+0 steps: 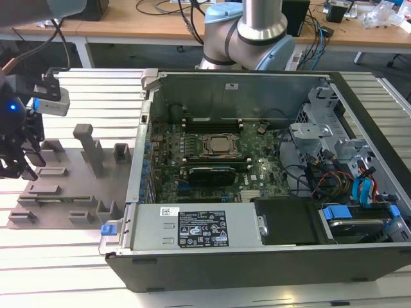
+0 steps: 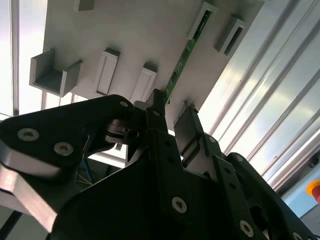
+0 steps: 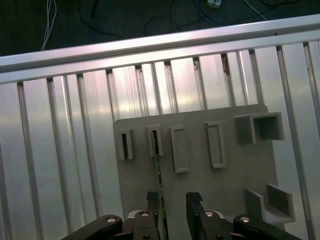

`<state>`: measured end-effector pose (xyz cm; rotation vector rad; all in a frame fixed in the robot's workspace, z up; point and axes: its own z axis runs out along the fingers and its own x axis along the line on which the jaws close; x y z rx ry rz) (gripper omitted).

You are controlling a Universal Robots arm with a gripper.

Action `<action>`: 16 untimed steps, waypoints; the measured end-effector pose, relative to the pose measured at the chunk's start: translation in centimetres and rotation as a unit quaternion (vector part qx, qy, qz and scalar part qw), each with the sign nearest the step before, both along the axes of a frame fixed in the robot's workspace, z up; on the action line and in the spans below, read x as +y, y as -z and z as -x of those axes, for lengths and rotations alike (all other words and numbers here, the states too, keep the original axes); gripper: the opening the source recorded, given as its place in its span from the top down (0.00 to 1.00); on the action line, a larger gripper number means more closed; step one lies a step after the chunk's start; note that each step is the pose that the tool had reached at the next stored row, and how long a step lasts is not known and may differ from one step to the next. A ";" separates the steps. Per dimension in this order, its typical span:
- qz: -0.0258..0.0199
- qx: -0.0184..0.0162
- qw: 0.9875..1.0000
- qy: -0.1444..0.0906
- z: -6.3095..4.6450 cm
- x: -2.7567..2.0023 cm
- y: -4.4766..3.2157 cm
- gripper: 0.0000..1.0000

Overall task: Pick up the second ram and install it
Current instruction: 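Pick up the second ram and move it above second insertion slot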

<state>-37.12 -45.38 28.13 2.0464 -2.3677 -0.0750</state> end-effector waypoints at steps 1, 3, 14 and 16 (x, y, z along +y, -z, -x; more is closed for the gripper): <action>0.001 0.000 1.000 -0.002 -0.3 0.01 0.38 0.64; 0.002 0.000 1.000 -0.009 -0.9 0.00 0.98 0.64; 0.003 0.000 0.998 -0.061 -1.5 0.01 2.76 0.64; 0.003 0.000 0.998 -0.061 -1.5 0.01 3.10 0.64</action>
